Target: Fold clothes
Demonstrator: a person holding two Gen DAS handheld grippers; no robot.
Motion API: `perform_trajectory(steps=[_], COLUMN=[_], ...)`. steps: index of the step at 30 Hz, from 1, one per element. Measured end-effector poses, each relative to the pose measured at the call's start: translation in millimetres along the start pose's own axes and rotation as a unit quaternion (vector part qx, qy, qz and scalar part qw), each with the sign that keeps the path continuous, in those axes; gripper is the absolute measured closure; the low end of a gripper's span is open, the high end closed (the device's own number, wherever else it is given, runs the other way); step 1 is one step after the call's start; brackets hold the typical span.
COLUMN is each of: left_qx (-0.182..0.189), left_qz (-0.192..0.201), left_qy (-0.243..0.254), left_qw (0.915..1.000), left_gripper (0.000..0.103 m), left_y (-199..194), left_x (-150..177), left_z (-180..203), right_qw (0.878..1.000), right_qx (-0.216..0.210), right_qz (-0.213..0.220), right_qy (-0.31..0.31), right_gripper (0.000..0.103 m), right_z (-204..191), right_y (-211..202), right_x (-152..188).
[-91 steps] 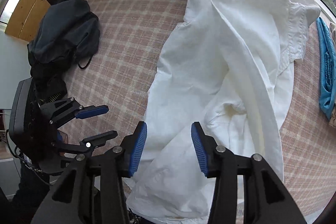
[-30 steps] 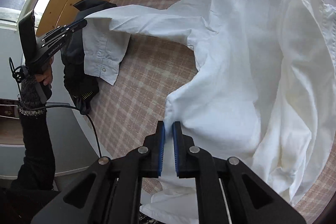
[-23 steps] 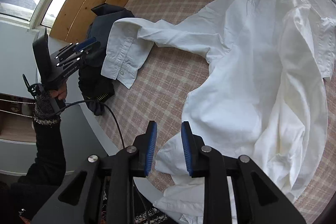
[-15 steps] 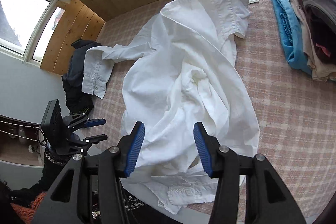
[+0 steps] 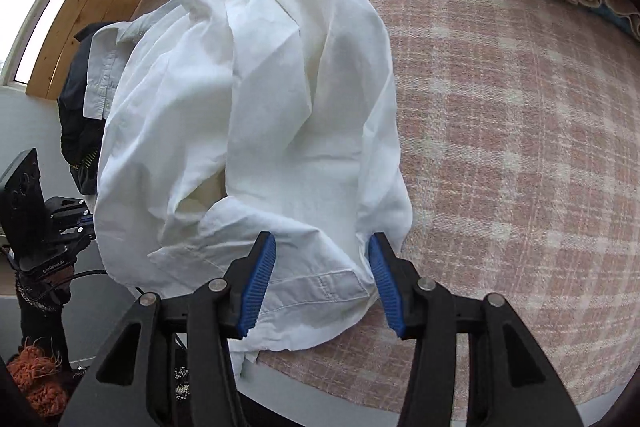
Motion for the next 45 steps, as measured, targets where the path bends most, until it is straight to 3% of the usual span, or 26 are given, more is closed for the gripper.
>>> perform_trajectory(steps=[2, 5, 8, 10, 13, 16, 18, 20, 21, 22, 25, 29, 31, 35, 36, 37, 39, 41, 45], left_qx=[0.0, -0.089, -0.162, -0.173, -0.158, -0.136, -0.118, -0.132, -0.14, -0.146, -0.156, -0.173, -0.181, -0.186, -0.189, -0.188, -0.174, -0.166, -0.144], left_qz=[0.014, -0.014, -0.031, -0.009, 0.04, 0.069, 0.07, 0.061, 0.057, 0.055, 0.065, 0.087, 0.098, 0.114, 0.116, 0.119, 0.124, 0.122, 0.112], left_qy=[-0.003, 0.003, -0.028, -0.033, -0.001, 0.045, 0.055, 0.061, 0.058, 0.052, 0.027, -0.009, -0.021, -0.039, -0.042, -0.045, -0.05, -0.049, -0.029], left_qw=[0.9999, 0.9959, 0.9859, 0.9844, 0.9867, 0.9873, 0.9889, 0.9875, 0.9867, 0.9863, 0.9853, 0.981, 0.9785, 0.9752, 0.9741, 0.9739, 0.9755, 0.9773, 0.9828], left_gripper=[0.101, 0.095, 0.09, 0.087, 0.066, 0.066, 0.066, 0.066, 0.066, 0.066, 0.066, 0.066, 0.066, 0.066, 0.066, 0.066, 0.066, 0.065, 0.065], left_y=[-20.3, -19.5, -22.1, -28.8, -33.3, -25.4, -17.3, -5.5, -4.9, -6.7, -15.6, -37.4, -49.5, -69.3, -72.1, -74.3, -76.3, -74.7, -66.6], left_x=[7.3, 32.1, 48.0, 43.5, 22.5, -4.1, -16.7, -25.0, -25.4, -24.6, -12.2, -3.2, 2.3, 14.7, 17.8, 20.9, 27.1, 31.1, 29.0], left_z=[11.7, -1.6, -16.9, -5.6, 36.2, 79.6, 84.5, 84.1, 81.1, 77.0, 62.5, 41.1, 33.3, 22.4, 20.4, 19.4, 18.5, 19.7, 31.7], right_qw=[1.0, 0.999, 0.999, 0.998, 0.995, 0.997, 0.996, 0.996, 0.996, 0.996, 0.99, 0.972, 0.968, 0.963, 0.961, 0.96, 0.963, 0.963, 0.983], right_qx=[-0.013, -0.031, -0.037, -0.005, 0.047, 0.018, -0.019, -0.03, -0.041, -0.067, -0.138, -0.227, -0.227, -0.175, -0.15, -0.11, -0.033, 0.038, 0.091], right_qz=[-0.014, -0.016, 0.017, 0.031, 0.043, 0.017, 0.0, -0.01, -0.014, -0.013, -0.003, 0.023, 0.038, 0.052, 0.056, 0.062, 0.054, 0.042, -0.024], right_qy=[-0.024, -0.038, -0.031, -0.049, -0.081, -0.079, -0.083, -0.082, -0.078, -0.065, -0.042, -0.062, -0.105, -0.198, -0.225, -0.25, -0.261, -0.264, -0.159], right_gripper=[0.055, 0.055, 0.055, 0.053, 0.052, 0.052, 0.052, 0.057, 0.088, 0.101, 0.101, 0.101, 0.101, 0.098, 0.085, 0.06, 0.041, 0.041, 0.041], right_z=[-8.8, -10.6, 1.8, 8.1, 15.9, 20.5, 19.4, 20.6, 20.4, 17.8, -1.4, -69.0, -109.6, -177.7, -188.0, -184.3, -149.2, -112.2, -22.0], right_y=[-0.7, -12.4, -33.5, -36.1, -33.6, -16.9, -4.4, 2.4, 3.9, -0.3, -20.7, -53.6, -68.9, -68.7, -67.3, -63.4, -50.3, -37.4, -14.3], right_x=[-2.5, -12.9, -34.3, -48.8, -67.9, -73.1, -72.7, -72.5, -73.4, -77.2, -92.7, -132.3, -150.4, -178.3, -180.1, -175.1, -160.2, -145.1, -116.5])
Point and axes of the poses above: each gripper's, at about its wrist camera, not at the fingertips, and y roughly the way its jaws point, z to its right, x to its underside, the point moved 1 cm from there along y, roughly the way its jaws point, and after that the axes turned 13 degrees about z, right-handed, at the moved point
